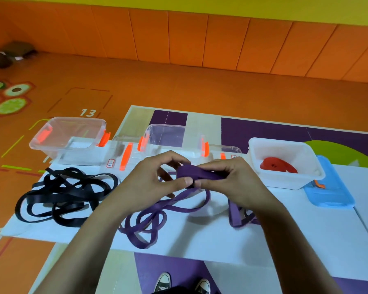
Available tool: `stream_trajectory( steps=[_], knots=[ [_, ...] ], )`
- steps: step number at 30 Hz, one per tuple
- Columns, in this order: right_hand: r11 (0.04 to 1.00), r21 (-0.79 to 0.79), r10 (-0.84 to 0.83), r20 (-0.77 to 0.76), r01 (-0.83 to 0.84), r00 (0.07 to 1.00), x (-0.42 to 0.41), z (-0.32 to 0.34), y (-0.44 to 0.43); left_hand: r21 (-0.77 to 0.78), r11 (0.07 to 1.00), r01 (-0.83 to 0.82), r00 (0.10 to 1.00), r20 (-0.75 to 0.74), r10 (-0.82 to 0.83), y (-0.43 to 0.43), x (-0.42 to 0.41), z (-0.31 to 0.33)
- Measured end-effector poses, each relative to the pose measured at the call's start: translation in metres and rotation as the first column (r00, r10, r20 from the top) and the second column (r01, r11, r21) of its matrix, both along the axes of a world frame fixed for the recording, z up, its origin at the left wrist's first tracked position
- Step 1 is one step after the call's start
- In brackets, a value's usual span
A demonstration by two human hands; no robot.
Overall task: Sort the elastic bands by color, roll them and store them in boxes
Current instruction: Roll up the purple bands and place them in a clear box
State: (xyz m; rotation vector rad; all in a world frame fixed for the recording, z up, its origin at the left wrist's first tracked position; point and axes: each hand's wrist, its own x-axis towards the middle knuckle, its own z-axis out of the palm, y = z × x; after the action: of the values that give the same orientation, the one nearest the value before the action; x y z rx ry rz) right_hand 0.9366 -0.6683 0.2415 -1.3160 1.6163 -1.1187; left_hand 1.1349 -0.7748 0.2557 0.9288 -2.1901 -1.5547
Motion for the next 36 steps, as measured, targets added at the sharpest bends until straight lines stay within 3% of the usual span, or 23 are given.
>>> stream_trajectory(
  steps=[3, 8, 12, 16, 19, 23, 25, 30, 36],
  knots=[
    [1.000, -0.006, 0.018, -0.073, -0.019, 0.997, 0.003, 0.002, -0.003, -0.066, 0.997, 0.044, 0.999, 0.004, -0.043, -0.002, 0.001, 0.007],
    [0.994, -0.094, -0.048, 0.049, 0.053, 0.998, 0.005, -0.007, -0.002, 0.004, 0.999, -0.032, 0.987, -0.160, 0.032, -0.003, 0.001, -0.001],
    [0.985, -0.137, -0.070, 0.212, 0.101, 0.975, 0.010, -0.016, -0.008, 0.152, 0.980, -0.125, 0.918, -0.357, 0.172, 0.000, -0.007, -0.013],
    [0.965, -0.154, -0.152, 0.325, 0.211, 0.933, 0.015, -0.031, -0.012, 0.299, 0.949, -0.102, 0.877, -0.423, 0.227, 0.010, -0.016, -0.021],
    [0.973, -0.143, -0.139, 0.275, 0.183, 0.951, 0.012, -0.029, -0.011, 0.315, 0.943, -0.104, 0.924, -0.321, 0.210, 0.011, -0.013, -0.021],
    [0.998, -0.056, -0.036, 0.063, 0.039, 0.997, 0.000, -0.010, -0.006, -0.108, 0.993, -0.038, 0.999, 0.027, 0.041, -0.003, -0.001, -0.008],
    [0.999, -0.032, 0.011, -0.038, -0.013, 0.999, -0.001, 0.000, -0.007, -0.158, 0.987, 0.037, 0.999, 0.044, -0.031, -0.006, 0.001, -0.001],
    [0.991, -0.129, -0.022, 0.053, 0.029, 0.998, -0.001, 0.002, -0.006, -0.091, 0.996, 0.008, 0.990, -0.139, -0.020, -0.006, 0.000, 0.000],
    [0.973, -0.168, -0.102, 0.311, 0.160, 0.945, 0.002, -0.028, -0.013, 0.220, 0.974, -0.048, 0.901, -0.412, 0.138, 0.002, -0.014, -0.011]
  ],
)
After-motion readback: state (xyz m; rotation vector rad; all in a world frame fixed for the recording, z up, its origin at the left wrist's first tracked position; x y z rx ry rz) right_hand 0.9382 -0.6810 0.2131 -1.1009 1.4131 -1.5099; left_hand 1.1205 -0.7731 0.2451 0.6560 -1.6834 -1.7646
